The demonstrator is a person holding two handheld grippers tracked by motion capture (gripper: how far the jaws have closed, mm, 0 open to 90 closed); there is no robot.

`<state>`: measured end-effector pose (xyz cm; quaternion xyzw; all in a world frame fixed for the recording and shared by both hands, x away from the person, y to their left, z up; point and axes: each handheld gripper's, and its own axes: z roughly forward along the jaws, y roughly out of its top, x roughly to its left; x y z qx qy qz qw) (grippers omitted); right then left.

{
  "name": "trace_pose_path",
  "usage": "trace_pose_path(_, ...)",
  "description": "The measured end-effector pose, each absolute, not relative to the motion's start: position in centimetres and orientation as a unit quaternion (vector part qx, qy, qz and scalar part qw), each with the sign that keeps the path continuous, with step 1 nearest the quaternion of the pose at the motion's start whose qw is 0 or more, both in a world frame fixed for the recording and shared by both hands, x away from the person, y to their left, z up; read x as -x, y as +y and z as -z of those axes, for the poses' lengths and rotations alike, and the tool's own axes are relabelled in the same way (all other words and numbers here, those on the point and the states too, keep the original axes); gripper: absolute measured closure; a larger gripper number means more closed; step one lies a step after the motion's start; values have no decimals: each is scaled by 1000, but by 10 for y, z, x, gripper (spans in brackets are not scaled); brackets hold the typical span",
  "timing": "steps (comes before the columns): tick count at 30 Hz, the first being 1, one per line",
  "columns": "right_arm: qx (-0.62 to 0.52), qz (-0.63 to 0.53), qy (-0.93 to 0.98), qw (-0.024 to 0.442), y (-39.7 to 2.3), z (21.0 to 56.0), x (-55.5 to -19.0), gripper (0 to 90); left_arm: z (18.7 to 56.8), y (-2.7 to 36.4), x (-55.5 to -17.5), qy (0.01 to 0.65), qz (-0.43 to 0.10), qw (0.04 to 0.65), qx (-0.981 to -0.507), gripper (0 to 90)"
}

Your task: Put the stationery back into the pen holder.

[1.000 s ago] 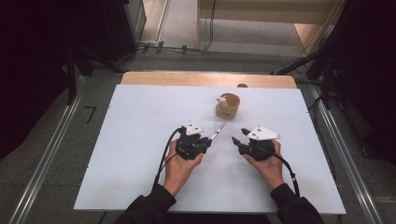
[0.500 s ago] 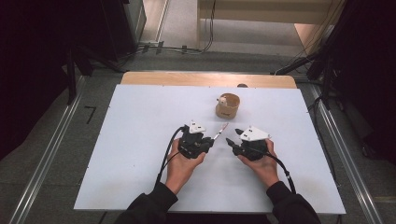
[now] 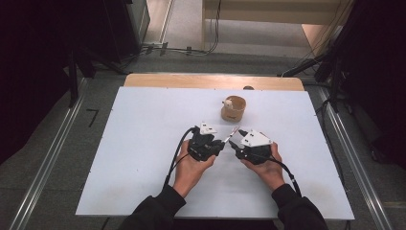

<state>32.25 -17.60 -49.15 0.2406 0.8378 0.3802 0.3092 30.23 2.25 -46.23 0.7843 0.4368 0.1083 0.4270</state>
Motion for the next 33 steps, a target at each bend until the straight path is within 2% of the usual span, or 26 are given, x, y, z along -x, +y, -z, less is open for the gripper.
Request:
trace_pose_path(6, -219, -366, 840, 337, -171, 494, -320, 452, 463, 22, -303, 435, -104, 427, -786, 811)
trace_pose_path(22, -182, -352, 843, 364, -165, 497, -317, 466, 462, 19, -305, 434, -100, 425, -788, 810)
trace_pose_path(33, -153, -349, 843, 379, -163, 497, -312, 620, 460, 20, -306, 440, -110, 431, -780, 810)
